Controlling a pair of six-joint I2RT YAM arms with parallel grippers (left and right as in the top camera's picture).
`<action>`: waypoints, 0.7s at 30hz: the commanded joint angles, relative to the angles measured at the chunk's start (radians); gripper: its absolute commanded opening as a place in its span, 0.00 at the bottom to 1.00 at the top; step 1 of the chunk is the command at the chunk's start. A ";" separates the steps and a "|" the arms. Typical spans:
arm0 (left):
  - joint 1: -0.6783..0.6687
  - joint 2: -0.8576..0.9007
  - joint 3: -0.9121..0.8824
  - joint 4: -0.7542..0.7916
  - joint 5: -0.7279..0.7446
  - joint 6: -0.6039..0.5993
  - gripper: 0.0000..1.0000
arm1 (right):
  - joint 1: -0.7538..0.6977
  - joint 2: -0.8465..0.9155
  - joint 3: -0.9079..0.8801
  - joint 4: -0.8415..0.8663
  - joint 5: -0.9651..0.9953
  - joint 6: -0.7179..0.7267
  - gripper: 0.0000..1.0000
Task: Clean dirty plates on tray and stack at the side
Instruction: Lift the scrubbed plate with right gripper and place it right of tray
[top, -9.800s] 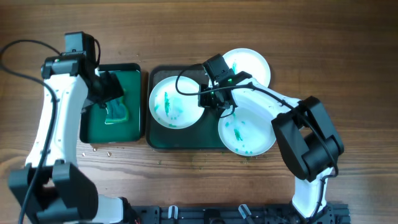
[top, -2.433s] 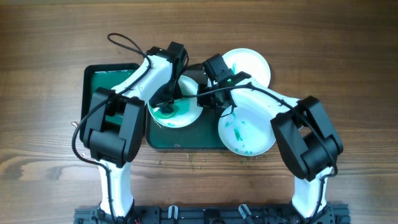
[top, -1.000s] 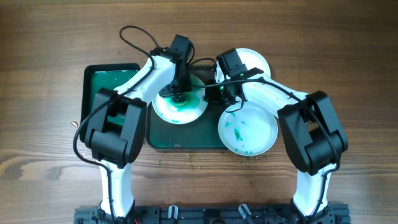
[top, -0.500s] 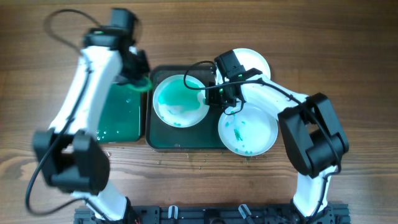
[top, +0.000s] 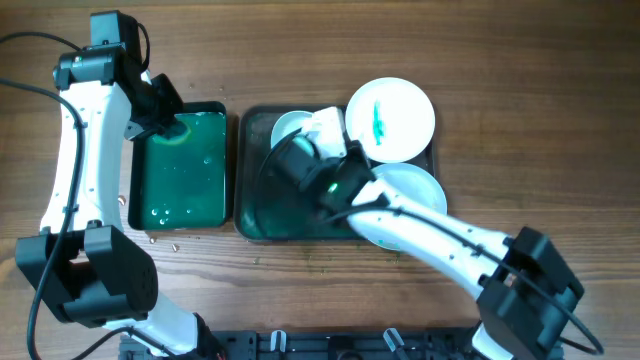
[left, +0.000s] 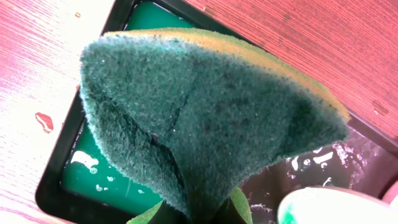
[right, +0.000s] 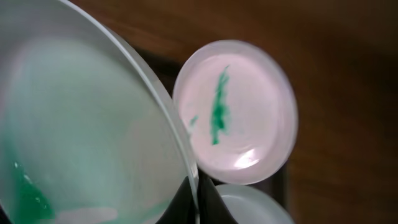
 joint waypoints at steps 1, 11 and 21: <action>0.001 -0.003 0.001 -0.004 0.011 0.016 0.04 | 0.085 -0.023 0.023 0.006 0.410 -0.055 0.04; 0.001 -0.003 0.001 -0.005 0.011 0.016 0.04 | 0.206 -0.024 0.023 0.275 0.701 -0.394 0.04; -0.003 -0.003 0.001 -0.008 0.019 0.005 0.04 | 0.196 -0.025 0.023 0.251 0.340 -0.360 0.04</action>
